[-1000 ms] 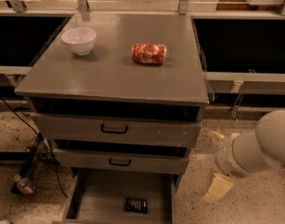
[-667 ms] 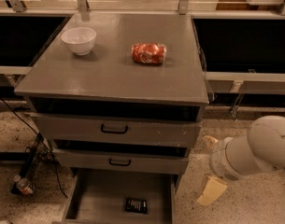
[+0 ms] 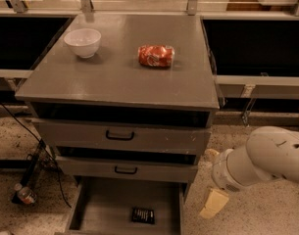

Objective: Pick rxbar chocolate from bottom drawer and place on counter

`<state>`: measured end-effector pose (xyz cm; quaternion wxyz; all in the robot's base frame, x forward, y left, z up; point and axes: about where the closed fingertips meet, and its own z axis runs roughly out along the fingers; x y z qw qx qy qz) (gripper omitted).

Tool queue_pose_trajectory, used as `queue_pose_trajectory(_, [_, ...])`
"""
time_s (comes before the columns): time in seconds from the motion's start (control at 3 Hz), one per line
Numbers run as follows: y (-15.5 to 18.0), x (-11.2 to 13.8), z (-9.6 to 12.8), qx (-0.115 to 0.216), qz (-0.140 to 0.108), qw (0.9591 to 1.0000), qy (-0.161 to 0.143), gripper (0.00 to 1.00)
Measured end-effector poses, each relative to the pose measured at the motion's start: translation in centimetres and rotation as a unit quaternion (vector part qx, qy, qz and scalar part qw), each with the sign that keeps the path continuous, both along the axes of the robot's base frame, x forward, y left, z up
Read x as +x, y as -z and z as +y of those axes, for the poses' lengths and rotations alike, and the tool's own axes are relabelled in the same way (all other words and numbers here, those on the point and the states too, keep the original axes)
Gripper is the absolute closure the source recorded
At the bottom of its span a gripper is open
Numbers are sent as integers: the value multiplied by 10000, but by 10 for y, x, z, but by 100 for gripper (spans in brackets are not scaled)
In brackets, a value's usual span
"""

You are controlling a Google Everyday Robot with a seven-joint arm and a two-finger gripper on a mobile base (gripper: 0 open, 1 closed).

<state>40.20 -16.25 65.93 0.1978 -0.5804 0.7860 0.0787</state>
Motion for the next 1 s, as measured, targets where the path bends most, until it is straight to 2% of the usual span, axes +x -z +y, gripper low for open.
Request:
queue_pose_trajectory(0.33, [47,32,5,112,93,9999,73,0])
queue_pose_trajectory(0.67, [52,32,6,134,136,9998,67,0])
queue_pose_trajectory(1.0, [54,32,7,-27,66,9999,103,0])
